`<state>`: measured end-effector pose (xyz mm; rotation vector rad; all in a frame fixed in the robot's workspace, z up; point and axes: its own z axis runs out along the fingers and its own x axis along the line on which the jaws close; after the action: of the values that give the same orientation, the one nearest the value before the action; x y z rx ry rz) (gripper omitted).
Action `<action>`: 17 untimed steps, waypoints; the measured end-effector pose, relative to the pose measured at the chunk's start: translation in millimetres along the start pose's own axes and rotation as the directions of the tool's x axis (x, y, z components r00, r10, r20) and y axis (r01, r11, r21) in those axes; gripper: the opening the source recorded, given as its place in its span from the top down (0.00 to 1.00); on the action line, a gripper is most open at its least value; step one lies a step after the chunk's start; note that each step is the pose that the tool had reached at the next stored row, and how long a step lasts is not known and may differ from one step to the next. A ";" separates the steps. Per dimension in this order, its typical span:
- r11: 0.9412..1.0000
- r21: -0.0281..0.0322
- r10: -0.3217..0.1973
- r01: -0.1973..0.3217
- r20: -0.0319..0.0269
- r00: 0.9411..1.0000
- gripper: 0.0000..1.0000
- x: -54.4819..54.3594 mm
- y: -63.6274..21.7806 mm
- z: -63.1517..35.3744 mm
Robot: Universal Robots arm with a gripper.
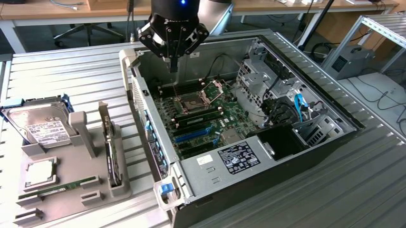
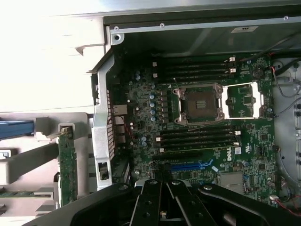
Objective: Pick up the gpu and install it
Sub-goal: 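Reach for the gpu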
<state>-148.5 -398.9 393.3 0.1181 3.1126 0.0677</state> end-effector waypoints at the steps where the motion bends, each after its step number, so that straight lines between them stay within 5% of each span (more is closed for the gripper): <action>1: 1.000 0.000 0.000 0.000 0.000 1.000 0.89 0.3 0.0 0.0; 17: 1.000 0.000 0.000 0.000 0.000 1.000 0.89 6.1 -0.5 -0.2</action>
<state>-154.7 -398.9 393.3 0.1180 3.1126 0.0676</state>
